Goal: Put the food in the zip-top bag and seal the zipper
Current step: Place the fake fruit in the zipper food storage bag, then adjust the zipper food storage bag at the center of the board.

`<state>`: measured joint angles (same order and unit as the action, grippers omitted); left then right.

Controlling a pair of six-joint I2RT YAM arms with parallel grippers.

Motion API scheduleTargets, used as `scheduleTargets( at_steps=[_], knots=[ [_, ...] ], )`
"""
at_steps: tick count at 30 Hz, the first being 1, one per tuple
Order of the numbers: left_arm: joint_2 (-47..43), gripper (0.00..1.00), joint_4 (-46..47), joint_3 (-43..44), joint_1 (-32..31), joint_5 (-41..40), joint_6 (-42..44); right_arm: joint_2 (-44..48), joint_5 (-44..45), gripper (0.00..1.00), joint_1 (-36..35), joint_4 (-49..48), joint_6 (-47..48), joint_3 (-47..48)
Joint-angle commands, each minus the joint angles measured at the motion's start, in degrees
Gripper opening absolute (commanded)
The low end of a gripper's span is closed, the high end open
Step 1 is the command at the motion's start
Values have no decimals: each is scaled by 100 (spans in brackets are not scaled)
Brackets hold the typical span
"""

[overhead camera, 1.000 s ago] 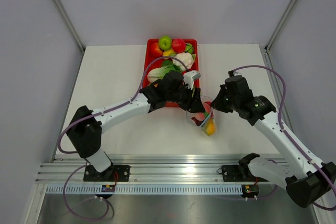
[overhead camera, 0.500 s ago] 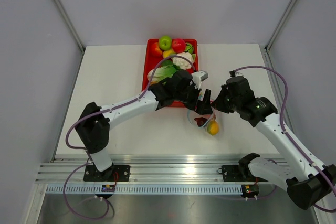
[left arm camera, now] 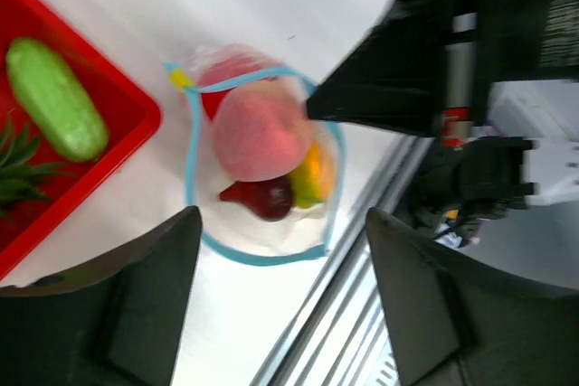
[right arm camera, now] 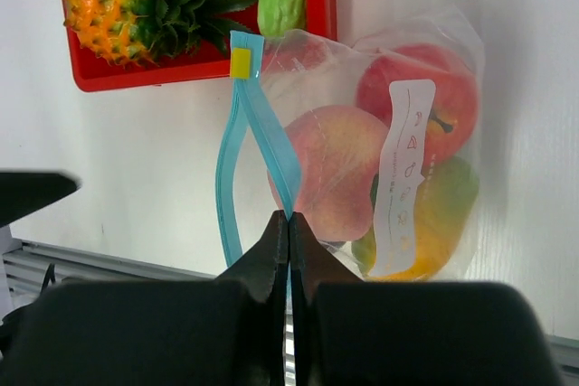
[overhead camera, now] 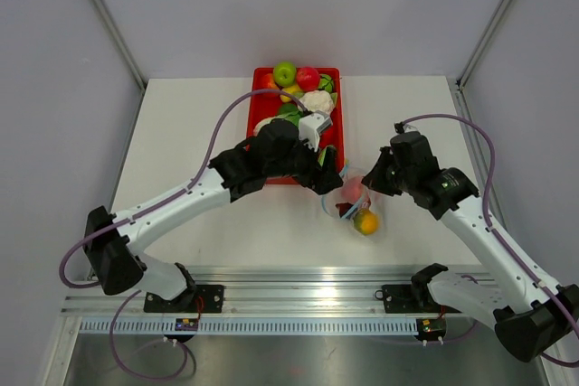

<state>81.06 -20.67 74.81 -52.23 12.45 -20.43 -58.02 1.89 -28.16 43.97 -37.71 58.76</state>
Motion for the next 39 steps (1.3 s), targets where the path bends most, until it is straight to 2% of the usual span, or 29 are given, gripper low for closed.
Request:
scheduleTargets(
  at_steps=[1,10,13,14,15,16,18,19,21,32,39],
  knots=[
    [498,79,-175,-212,81,-665,30,177,-319,0,-23,-354,106,-14],
    [1245,62,388,-335,81,-419,-277,186,-540,0,-23,-239,361,39],
    [1334,46,441,-212,81,-278,-391,133,-698,0,-23,-213,537,30],
    [1351,38,423,-151,81,-234,-436,116,-786,0,-23,-222,685,30],
    [1351,25,406,-46,81,-191,-471,89,-943,1,-23,-222,808,47],
    [1343,18,397,16,90,-147,-549,72,-1249,9,-23,-161,914,91],
    [1334,5,414,121,90,3,-646,-16,-1489,12,-23,-73,1125,266],
    [1343,2,432,235,90,73,-699,-25,-1542,12,-23,-38,1152,320],
    [1430,0,441,376,90,205,-735,-25,-1464,0,-23,-37,1144,390],
    [1835,0,985,605,90,970,-1411,-500,-1490,0,-31,-678,503,65],
    [1896,0,1240,605,90,1172,-1640,-755,-1455,0,-31,-811,537,-14]
  ],
)
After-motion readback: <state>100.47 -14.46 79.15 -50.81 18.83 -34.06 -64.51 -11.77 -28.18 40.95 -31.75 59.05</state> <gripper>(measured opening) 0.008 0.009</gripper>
